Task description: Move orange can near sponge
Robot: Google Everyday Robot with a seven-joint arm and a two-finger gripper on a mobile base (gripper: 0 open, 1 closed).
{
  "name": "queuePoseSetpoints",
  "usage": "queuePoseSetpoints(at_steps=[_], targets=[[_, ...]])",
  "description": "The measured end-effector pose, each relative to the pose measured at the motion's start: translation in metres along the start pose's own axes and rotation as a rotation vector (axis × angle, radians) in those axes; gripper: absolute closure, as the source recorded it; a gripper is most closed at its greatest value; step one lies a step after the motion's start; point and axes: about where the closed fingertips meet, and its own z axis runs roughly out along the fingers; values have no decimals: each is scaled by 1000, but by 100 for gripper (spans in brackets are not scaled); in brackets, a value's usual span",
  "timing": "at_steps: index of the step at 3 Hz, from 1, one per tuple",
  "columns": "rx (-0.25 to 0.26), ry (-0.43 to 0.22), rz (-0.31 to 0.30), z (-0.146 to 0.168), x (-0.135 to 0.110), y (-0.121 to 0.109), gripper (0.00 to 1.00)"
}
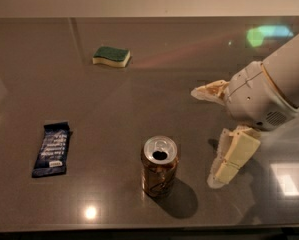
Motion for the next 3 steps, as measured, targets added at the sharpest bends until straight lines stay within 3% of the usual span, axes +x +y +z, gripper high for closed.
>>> queuePoseSetpoints(at_steps=[3], targets=[[-45, -140, -12, 37, -40, 16, 0]])
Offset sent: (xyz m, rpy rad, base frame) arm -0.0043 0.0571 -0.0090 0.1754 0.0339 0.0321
